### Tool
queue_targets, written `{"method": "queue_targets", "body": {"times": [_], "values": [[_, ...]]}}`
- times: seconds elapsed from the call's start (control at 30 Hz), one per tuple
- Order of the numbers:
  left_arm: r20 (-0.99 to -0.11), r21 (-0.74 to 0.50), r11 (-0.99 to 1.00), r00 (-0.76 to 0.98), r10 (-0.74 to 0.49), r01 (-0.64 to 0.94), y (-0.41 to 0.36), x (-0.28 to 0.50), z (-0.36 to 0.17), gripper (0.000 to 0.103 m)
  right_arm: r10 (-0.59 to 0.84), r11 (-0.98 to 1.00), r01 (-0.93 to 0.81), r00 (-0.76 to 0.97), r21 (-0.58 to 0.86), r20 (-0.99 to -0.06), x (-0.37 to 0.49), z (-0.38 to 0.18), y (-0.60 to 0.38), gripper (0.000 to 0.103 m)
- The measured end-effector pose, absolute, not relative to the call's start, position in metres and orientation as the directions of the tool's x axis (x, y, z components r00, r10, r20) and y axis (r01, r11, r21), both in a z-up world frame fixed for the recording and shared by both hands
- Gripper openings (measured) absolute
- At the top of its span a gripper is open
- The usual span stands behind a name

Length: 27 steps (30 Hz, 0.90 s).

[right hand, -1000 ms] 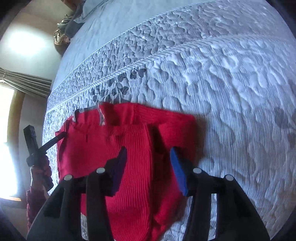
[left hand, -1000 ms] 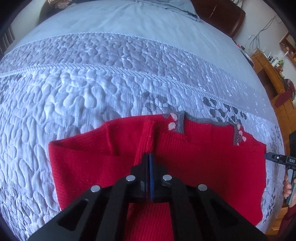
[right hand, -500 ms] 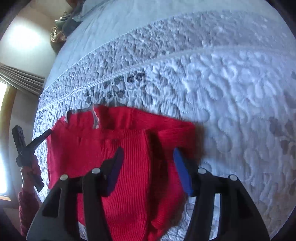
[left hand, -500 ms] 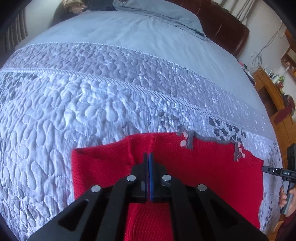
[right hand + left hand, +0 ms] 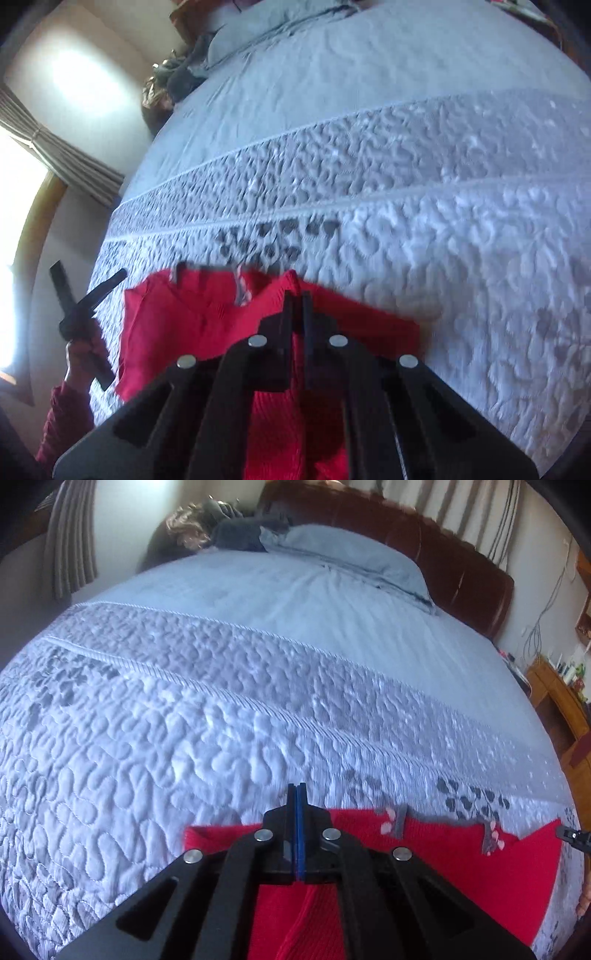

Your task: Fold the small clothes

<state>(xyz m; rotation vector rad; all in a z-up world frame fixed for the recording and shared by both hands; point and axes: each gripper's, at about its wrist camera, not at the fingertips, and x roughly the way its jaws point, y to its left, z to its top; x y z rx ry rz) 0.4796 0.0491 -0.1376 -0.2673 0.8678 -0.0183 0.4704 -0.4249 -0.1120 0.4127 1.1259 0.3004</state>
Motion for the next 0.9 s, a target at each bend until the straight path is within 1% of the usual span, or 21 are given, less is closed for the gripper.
{"method": "queue_targets", "body": {"times": [0.03,0.13,0.2,0.23,0.27,0.3,0.33,0.37,0.43,0.5,0.57,0.6,0.63,0.67,0.77,0.87,0.9], "values": [[-0.762,-0.232,0.967,0.636,-0.117,-0.101,0.051,0.483,-0.139,0.0,0.391,0.906,-0.009,0.401,0.423,-0.829,0.475,-0.117,-0.424,0.003],[-0.825,-0.276,0.96,0.525,-0.21,-0.05,0.049,0.49,-0.154,0.0,0.308,0.94,0.05,0.303,0.338,-0.902,0.478,-0.146,-0.423,0.003],[-0.854,-0.279,0.96,0.46,-0.245,-0.007,0.044,0.488,-0.162,0.003,0.305,0.944,0.036,0.281,0.328,-0.91,0.471,-0.159,-0.42,0.004],[-0.858,-0.283,0.959,0.447,-0.253,-0.001,0.042,0.486,-0.164,0.007,0.313,0.942,0.034,0.278,0.335,-0.908,0.468,-0.164,-0.42,0.004],[-0.861,-0.296,0.955,0.43,-0.271,0.008,0.041,0.486,-0.167,0.017,0.326,0.936,0.039,0.278,0.349,-0.904,0.467,-0.168,-0.421,0.004],[-0.863,-0.299,0.954,0.422,-0.278,0.016,0.039,0.486,-0.169,0.023,0.337,0.931,0.048,0.278,0.363,-0.899,0.466,-0.171,-0.423,0.004],[-0.865,-0.29,0.957,0.422,-0.272,0.023,0.037,0.486,-0.17,0.036,0.348,0.925,0.055,0.279,0.376,-0.895,0.465,-0.171,-0.425,0.004],[-0.865,-0.272,0.962,0.429,-0.261,0.038,0.033,0.487,-0.169,0.039,0.355,0.921,0.06,0.28,0.385,-0.892,0.466,-0.172,-0.426,0.004],[-0.869,-0.245,0.967,0.427,-0.25,0.067,0.025,0.492,-0.169,0.041,0.364,0.917,0.062,0.281,0.395,-0.888,0.465,-0.172,-0.429,0.004],[-0.888,-0.195,0.978,0.409,-0.208,0.074,0.016,0.5,-0.176,0.042,0.364,0.917,0.061,0.282,0.395,-0.888,0.463,-0.17,-0.429,0.004],[-0.901,-0.16,0.984,0.394,-0.18,0.084,0.009,0.507,-0.184,0.04,0.364,0.917,0.059,0.284,0.395,-0.887,0.463,-0.17,-0.425,0.004],[-0.902,-0.146,0.985,0.397,-0.169,0.089,0.005,0.509,-0.185,0.035,0.365,0.917,0.056,0.285,0.395,-0.887,0.463,-0.171,-0.424,0.004],[-0.898,-0.146,0.985,0.405,-0.172,0.094,0.004,0.51,-0.185,0.008,0.367,0.916,0.054,0.286,0.397,-0.885,0.462,-0.17,-0.424,0.004],[-0.892,-0.161,0.983,0.412,-0.184,0.091,0.004,0.509,-0.183,0.005,0.371,0.915,0.049,0.291,0.401,-0.882,0.46,-0.168,-0.427,0.004],[-0.867,-0.15,0.985,0.467,-0.172,0.084,0.005,0.504,-0.173,0.004,0.404,0.898,0.031,0.334,0.438,-0.851,0.456,-0.155,-0.431,0.004],[-0.794,-0.213,0.977,0.579,-0.185,0.021,0.025,0.495,-0.156,0.003,0.439,0.871,0.04,0.382,0.489,-0.813,0.46,-0.144,-0.439,0.004],[-0.782,-0.192,0.981,0.605,-0.148,-0.008,0.029,0.494,-0.154,0.003,0.425,0.875,0.062,0.378,0.48,-0.823,0.463,-0.146,-0.44,0.004]]}}
